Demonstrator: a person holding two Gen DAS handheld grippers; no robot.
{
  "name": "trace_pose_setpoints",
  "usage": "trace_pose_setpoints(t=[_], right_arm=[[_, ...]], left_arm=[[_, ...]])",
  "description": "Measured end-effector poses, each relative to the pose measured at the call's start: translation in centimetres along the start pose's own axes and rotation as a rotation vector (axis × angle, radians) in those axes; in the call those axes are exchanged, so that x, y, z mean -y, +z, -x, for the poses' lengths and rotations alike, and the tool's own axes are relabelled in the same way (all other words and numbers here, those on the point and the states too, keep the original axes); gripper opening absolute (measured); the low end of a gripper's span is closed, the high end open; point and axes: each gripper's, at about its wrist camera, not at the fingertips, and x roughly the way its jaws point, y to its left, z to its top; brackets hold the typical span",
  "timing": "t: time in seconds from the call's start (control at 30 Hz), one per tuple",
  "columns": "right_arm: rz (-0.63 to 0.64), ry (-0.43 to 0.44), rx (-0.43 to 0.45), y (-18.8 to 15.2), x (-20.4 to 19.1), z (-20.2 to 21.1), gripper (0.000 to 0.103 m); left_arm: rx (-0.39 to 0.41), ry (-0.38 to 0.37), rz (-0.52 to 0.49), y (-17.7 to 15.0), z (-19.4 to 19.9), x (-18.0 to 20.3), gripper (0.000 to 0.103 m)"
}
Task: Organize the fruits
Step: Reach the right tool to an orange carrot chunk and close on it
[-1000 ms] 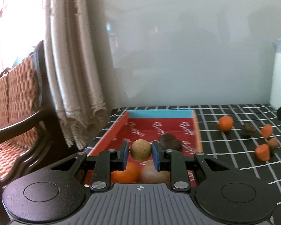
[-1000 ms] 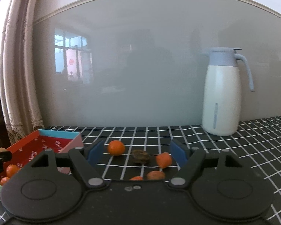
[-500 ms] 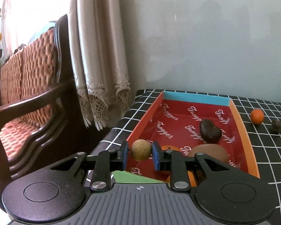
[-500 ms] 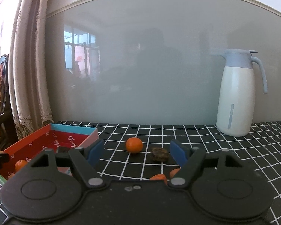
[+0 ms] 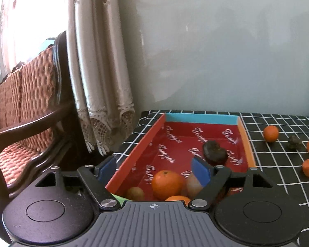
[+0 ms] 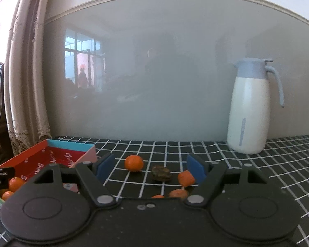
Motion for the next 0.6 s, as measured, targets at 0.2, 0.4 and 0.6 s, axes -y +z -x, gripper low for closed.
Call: trace_pose_setpoints(t=[0.2, 0.4, 0.6], right_arm=[[0.030, -0.012, 0.002, -0.1, 1.5, 0.6, 0.081], [0.072, 0.021, -0.042, -0.8, 1.9, 0.4, 0.081], [0.161, 0.054, -0.131, -2.2, 0.4, -0.9, 0.076]], left_arm=[[0.018, -0.014, -0.009, 0.2, 0.4, 1.0, 0.080], [0.023, -0.030, -0.017, 0.2, 0.7, 1.9, 0.080], [0.021, -0.040, -0.025, 0.1, 0.6, 2.5, 0.080]])
